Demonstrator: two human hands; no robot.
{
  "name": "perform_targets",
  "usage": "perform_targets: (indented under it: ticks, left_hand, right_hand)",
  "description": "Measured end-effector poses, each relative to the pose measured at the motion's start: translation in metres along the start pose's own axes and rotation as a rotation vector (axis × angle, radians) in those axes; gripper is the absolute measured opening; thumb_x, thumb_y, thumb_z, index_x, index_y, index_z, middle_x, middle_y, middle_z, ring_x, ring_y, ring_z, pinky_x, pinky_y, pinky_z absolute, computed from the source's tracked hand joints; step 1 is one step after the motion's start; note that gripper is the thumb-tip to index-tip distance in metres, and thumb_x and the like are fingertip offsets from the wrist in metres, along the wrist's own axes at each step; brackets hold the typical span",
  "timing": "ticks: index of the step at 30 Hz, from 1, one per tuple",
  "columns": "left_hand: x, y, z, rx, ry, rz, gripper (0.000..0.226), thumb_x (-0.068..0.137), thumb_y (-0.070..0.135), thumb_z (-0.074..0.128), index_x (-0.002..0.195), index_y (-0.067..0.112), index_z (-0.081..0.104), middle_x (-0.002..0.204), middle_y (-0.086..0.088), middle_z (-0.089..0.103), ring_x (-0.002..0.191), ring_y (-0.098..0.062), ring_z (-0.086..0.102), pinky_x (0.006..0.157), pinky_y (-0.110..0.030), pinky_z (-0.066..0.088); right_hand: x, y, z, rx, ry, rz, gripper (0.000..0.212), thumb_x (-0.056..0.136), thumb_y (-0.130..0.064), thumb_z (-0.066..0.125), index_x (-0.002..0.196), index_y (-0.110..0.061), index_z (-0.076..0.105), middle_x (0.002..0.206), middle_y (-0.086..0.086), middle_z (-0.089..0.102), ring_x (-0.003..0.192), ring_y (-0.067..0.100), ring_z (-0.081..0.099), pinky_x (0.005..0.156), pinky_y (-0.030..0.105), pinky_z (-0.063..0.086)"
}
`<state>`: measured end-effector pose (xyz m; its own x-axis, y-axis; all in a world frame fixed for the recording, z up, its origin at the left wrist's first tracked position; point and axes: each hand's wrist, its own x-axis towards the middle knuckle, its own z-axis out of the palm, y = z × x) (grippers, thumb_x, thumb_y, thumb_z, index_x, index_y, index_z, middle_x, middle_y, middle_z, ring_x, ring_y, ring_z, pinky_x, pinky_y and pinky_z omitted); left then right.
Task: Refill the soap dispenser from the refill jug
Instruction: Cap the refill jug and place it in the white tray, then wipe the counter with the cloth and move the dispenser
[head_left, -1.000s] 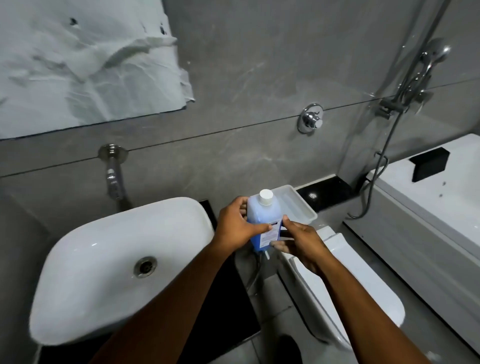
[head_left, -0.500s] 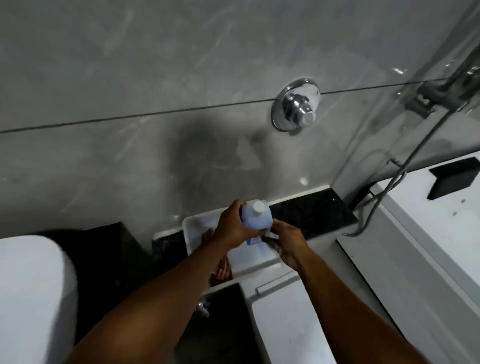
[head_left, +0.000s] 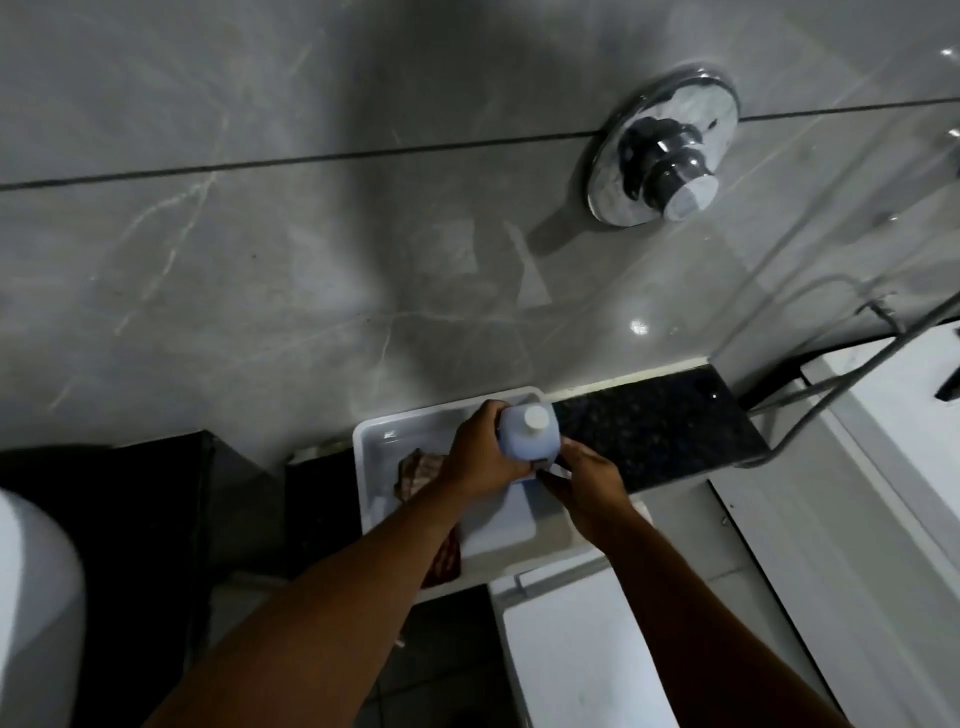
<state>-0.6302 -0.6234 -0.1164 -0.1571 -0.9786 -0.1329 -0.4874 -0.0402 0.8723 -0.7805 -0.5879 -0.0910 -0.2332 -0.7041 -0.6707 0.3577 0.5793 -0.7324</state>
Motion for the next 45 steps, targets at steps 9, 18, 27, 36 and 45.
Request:
perform_targets:
  ticks: [9,18,27,36,45]
  left_hand:
    - [-0.075,-0.048,-0.051,0.178,0.185,-0.023,0.059,0.092,0.019,0.070,0.145,0.018,0.044,0.153,-0.007,0.048,0.143,-0.024,0.043,0.117,-0.044,0.040]
    - [-0.132,-0.136,-0.073,0.613,0.055,-0.005,0.057,0.109,0.037,0.024,0.158,0.014,0.006,0.169,-0.005,-0.002,0.157,-0.021,-0.007,0.128,-0.039,-0.002]
    - [-0.135,-0.124,-0.082,0.671,0.066,-0.008,0.060,0.108,0.030,0.032,0.159,0.007,0.012,0.169,-0.012,0.011,0.157,-0.027,0.003,0.128,-0.047,0.009]
    - [-0.250,-0.063,-0.119,0.649,-0.032,0.021,0.075,0.098,0.049,0.023,0.159,0.007,0.009,0.170,-0.010,0.005,0.157,-0.028,0.002,0.128,-0.043,0.007]
    - [-0.461,-0.069,-0.158,0.604,0.042,0.111,0.059,0.102,0.022,0.039,0.157,0.003,0.025,0.166,-0.015,0.024,0.154,-0.033,0.023,0.126,-0.040,0.010]
  right_hand:
    - [-0.056,0.087,0.038,-0.572,-0.019,-0.179,0.022,0.094,-0.015,0.060,0.116,-0.019,0.063,0.112,0.012,0.070,0.087,0.016,0.068,0.067,0.017,0.054]
    - [-0.006,0.132,0.128,-1.721,-0.197,-0.443,0.129,0.069,-0.063,0.071,0.152,-0.019,-0.017,0.159,0.023,-0.002,0.130,0.042,0.036,0.097,0.054,0.048]
    - [-0.009,0.121,0.127,-1.416,-0.232,-0.613,0.079,0.067,-0.089,0.009,0.130,-0.043,0.019,0.139,0.011,0.040,0.113,0.035,0.053,0.087,0.053,0.053]
    - [-0.129,0.104,0.113,-1.444,-0.238,-0.691,0.065,0.093,-0.032,0.055,0.149,-0.033,0.022,0.154,0.009,0.029,0.132,0.034,0.044,0.104,0.050,0.047]
    - [-0.312,0.202,0.089,-1.266,-0.212,-0.703,0.062,0.091,-0.039,0.055,0.148,-0.033,0.032,0.141,0.014,0.043,0.105,0.029,0.065,0.090,0.033,0.055]
